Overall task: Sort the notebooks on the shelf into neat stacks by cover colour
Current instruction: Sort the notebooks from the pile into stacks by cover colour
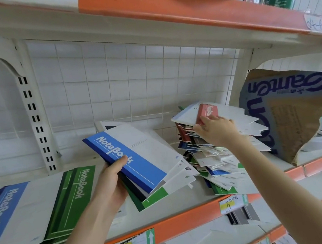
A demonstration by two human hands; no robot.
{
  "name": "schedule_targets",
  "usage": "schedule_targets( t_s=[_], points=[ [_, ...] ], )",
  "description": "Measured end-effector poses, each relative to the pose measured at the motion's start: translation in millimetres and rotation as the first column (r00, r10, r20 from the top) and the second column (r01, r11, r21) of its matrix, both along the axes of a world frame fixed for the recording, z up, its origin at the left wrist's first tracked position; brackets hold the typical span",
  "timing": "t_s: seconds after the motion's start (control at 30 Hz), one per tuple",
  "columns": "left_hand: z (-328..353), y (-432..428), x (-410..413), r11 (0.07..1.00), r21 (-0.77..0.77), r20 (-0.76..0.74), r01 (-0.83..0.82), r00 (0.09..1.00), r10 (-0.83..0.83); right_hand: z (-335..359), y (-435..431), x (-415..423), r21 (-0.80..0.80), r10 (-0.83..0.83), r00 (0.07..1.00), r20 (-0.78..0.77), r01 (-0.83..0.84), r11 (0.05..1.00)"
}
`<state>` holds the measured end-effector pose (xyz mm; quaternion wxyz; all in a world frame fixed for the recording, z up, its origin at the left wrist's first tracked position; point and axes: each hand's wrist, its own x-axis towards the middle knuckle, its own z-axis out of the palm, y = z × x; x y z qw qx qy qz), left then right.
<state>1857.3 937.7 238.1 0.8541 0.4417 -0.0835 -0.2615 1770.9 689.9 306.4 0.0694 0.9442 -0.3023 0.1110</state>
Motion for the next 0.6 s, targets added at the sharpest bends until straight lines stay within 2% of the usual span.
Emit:
schedule_targets(
  t_s=[0.2,0.3,0.37,0.4,0.47,0.53,0.6],
  points=[
    [-0.4,-1.1,-1.6,1.0,-0.026,-0.008,0.004,1.0,-0.004,-11.0,18.5,-9.7,-0.262,0.157,0.983,0.099,-0.126,0.957],
    [-0.7,-0.8,-2.1,0.999,-0.038,-0.013,0.007,1.0,-0.008,-9.7,21.0,-16.4,-0.288,0.218,0.964,0.152,-0.167,0.943],
    [-0.1,-1.3,-1.7,0.999,-0.048,-0.014,0.009,1.0,-0.01,-9.0,29.0,-19.3,-0.269,0.327,0.921,0.212,-0.267,0.925],
    [0.4,-1.7,-1.5,0.999,-0.048,-0.012,0.011,1.0,-0.012,-9.2,36.4,-20.5,-0.265,0.428,0.869,0.25,-0.363,0.893],
    [2.1,-1.7,-1.7,0.998,-0.057,-0.009,0.015,1.0,-0.016,-12.3,53.4,-21.5,-0.305,0.654,0.7,0.288,-0.58,0.755],
    [2.2,-0.8,-0.7,0.997,-0.074,-0.011,0.034,0.999,-0.034,-20.5,71.4,-20.6,-0.296,0.798,0.557,0.228,-0.741,0.602],
    [1.7,2.2,-0.3,0.993,-0.094,-0.032,0.072,0.997,-0.075,-33.3,89.0,-16.0,-0.276,0.871,0.472,0.137,-0.826,0.491]
  ],
)
